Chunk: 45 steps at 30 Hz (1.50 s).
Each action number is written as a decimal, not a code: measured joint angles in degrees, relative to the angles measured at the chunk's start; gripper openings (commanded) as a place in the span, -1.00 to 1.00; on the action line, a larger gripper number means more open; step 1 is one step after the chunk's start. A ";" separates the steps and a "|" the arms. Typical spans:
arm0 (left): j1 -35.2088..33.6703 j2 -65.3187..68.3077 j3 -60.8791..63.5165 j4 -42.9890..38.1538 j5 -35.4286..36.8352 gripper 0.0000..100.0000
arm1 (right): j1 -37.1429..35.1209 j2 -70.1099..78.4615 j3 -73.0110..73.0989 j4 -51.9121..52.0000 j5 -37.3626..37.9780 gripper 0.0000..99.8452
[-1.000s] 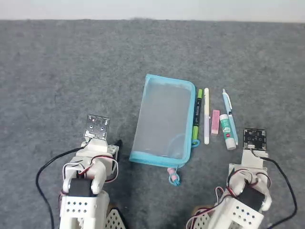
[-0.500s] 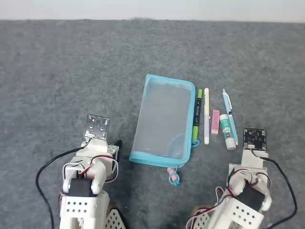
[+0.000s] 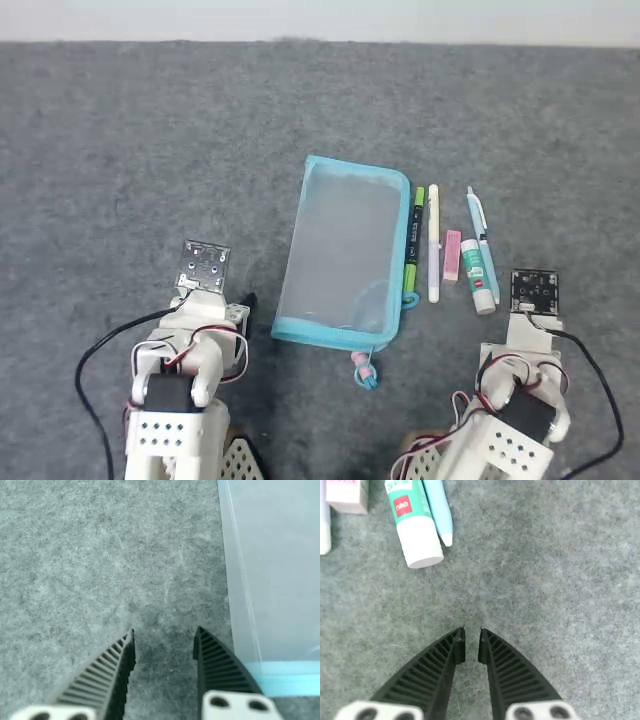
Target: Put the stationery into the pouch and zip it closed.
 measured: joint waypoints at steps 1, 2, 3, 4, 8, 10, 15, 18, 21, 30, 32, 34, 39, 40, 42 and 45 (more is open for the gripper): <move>0.00 0.00 0.00 0.00 0.00 -0.64 | 0.00 0.00 0.00 0.00 0.00 -0.87; 0.00 0.00 0.00 0.00 0.00 -0.64 | 0.00 0.00 0.00 0.00 0.00 -0.87; 0.00 0.00 0.00 0.00 0.00 -0.64 | 0.00 0.00 0.00 0.00 0.00 -0.87; 0.00 0.00 0.00 0.00 0.00 -0.64 | 0.00 0.00 0.00 0.00 0.00 -0.87; 0.00 0.00 0.00 0.00 0.00 -0.64 | 0.00 0.00 0.00 0.00 0.00 -0.87; 0.00 0.00 0.00 0.00 0.00 -0.64 | 0.00 0.00 0.00 0.00 0.00 -0.87; 0.00 0.00 0.00 0.00 0.00 -0.64 | 0.00 0.00 0.00 0.00 0.00 -0.87; 0.00 0.00 0.00 0.00 0.00 -0.64 | 0.00 0.00 0.00 0.00 0.00 -0.87; 0.00 0.00 0.00 0.00 0.18 -0.64 | 0.00 0.00 0.00 0.00 0.00 -0.87; 0.00 0.00 0.00 0.00 0.18 -0.64 | -7.47 0.00 0.00 0.00 -0.09 -0.87; 0.00 0.00 0.00 0.00 0.18 -0.64 | -10.64 0.00 0.00 0.00 -0.18 -0.87; 0.00 0.00 0.00 0.00 0.18 -0.64 | -13.98 0.00 0.00 0.00 -0.18 -0.87; 0.00 0.00 0.00 0.00 0.18 -0.64 | -18.90 0.00 0.00 -1.05 -0.18 -0.87; 0.00 0.00 0.00 0.00 0.18 -0.64 | -19.25 0.00 0.00 -2.02 -0.18 -0.87; 0.00 0.00 0.00 0.00 0.18 -0.64 | -20.48 0.00 0.00 -5.80 -0.18 -0.87; 0.00 0.00 0.00 0.00 0.18 -0.64 | -21.10 0.00 0.00 -12.66 -0.18 -0.87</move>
